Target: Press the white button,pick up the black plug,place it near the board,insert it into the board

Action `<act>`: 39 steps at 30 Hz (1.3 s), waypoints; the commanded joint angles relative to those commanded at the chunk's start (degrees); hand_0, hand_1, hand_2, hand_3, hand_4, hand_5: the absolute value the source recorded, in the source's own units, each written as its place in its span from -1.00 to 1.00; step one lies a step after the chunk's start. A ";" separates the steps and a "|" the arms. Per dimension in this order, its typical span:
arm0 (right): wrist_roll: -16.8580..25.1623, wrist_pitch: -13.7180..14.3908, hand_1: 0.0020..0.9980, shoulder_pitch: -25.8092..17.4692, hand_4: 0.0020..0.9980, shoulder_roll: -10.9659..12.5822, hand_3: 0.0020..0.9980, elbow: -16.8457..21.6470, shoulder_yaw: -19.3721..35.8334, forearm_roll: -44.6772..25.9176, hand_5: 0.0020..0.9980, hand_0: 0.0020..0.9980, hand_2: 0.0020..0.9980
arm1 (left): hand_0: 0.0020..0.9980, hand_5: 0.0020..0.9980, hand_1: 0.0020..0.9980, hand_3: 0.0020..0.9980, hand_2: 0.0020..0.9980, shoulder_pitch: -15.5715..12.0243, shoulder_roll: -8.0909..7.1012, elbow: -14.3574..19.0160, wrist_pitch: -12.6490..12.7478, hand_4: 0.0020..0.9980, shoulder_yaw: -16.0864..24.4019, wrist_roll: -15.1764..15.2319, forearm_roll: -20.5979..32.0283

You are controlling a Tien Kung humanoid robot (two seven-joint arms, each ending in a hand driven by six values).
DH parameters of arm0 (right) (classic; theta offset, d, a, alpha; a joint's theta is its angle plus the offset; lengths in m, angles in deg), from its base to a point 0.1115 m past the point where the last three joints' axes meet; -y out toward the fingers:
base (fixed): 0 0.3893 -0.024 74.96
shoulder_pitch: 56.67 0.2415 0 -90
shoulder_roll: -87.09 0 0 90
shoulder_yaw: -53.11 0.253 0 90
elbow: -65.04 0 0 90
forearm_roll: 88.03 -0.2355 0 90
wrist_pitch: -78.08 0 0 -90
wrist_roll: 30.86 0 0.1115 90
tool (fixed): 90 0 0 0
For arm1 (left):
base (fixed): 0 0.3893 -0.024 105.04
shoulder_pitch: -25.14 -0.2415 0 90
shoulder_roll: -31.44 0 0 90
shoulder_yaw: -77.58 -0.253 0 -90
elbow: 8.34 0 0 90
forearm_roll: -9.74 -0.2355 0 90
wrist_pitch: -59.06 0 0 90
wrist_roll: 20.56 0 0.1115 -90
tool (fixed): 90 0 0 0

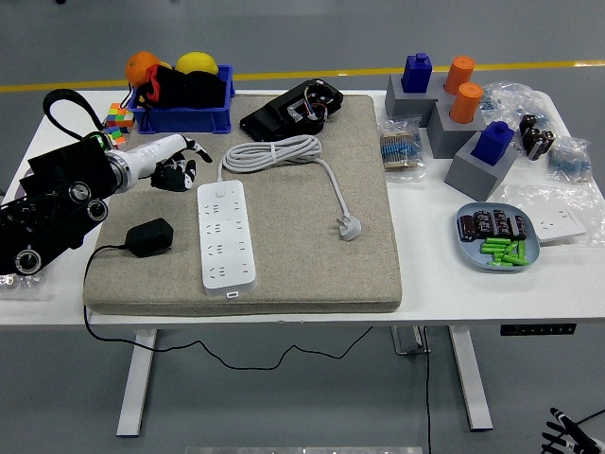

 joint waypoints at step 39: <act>0.06 -0.07 0.42 0.04 0.52 0.22 0.37 -0.26 -1.69 -0.73 0.22 0.73 0.39 | -0.95 -1.00 -0.98 0.44 -0.94 4.31 6.15 -8.89 -0.73 -1.00 -7.82 -1.24 3.26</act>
